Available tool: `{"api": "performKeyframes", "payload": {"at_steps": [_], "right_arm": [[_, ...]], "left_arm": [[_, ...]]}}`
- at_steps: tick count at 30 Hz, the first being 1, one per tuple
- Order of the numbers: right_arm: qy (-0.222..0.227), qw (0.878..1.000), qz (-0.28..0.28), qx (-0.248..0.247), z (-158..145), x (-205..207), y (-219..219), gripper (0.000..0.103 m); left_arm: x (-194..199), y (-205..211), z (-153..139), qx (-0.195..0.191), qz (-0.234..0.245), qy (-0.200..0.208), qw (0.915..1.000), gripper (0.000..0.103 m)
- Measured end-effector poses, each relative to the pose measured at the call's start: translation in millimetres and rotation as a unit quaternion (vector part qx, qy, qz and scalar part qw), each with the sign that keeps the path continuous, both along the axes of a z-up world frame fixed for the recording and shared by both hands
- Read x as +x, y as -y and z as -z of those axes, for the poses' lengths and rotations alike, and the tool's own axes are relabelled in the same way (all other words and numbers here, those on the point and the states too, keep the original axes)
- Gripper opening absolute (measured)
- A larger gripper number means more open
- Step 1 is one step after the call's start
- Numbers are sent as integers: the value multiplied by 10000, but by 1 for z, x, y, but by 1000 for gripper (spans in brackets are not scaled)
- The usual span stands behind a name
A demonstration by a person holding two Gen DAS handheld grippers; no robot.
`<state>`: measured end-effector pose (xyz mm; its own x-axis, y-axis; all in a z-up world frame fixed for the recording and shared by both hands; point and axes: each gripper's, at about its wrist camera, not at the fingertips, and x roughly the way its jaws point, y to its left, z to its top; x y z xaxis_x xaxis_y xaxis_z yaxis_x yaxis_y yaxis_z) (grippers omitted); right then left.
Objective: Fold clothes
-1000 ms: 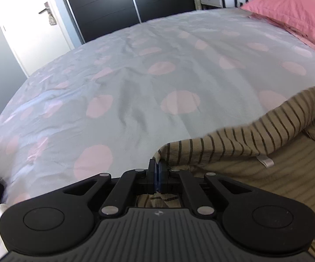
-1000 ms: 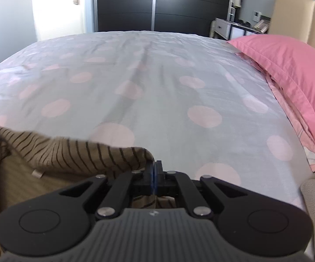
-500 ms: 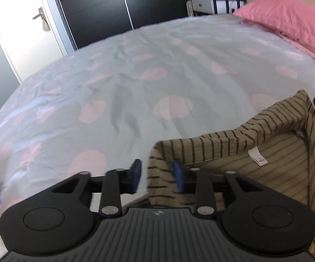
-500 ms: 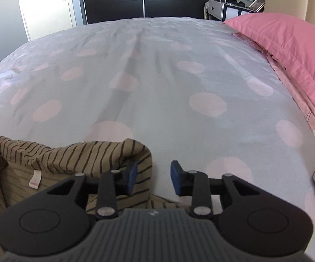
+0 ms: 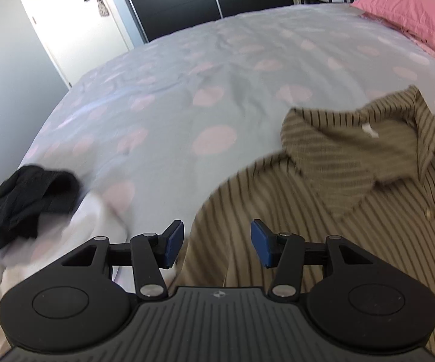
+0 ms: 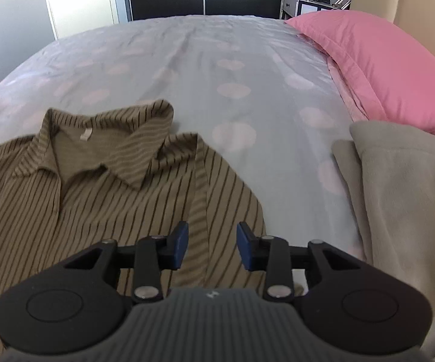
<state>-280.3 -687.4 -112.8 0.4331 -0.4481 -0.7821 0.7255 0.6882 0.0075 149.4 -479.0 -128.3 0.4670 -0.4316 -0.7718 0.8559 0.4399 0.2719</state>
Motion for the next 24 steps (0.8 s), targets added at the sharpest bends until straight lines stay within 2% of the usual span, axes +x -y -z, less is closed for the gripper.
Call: {"api": "performKeyframes", "payload": {"at_steps": [3, 7, 8, 9, 10, 11, 16, 20, 24], "right_arm": [[-76, 9999, -63, 58, 12, -10, -26, 39], [-263, 9995, -32, -173, 32, -8, -46, 39], [-415, 9988, -15, -276, 38, -4, -47, 36], [-508, 9982, 21, -318, 41, -2, -46, 14], [-541, 9980, 71, -329, 43, -1, -43, 2], [-574, 9977, 120, -341, 45, -1, -41, 2], [-329, 9964, 412, -662, 6, -13, -14, 2], [-286, 9907, 838, -1031, -32, -20, 34, 2], [-525, 9807, 1236, -1424, -48, -20, 90, 2]], "left_arm": [[-10, -25, -4, 83, -46, -104, 9999, 47], [-17, -47, -10, 156, -72, -170, 9997, 47], [-17, -50, -11, 169, -85, -149, 9997, 47], [-18, -53, -13, 177, -100, -125, 9997, 47], [-18, -55, -15, 163, -113, -118, 9997, 47], [-16, -57, -16, 148, -129, -124, 9997, 47], [-3, -58, -9, 254, -241, -30, 9994, 47], [12, -55, -1, 211, -390, 13, 9990, 47], [28, -51, 5, 97, -533, 27, 9985, 47]]}}
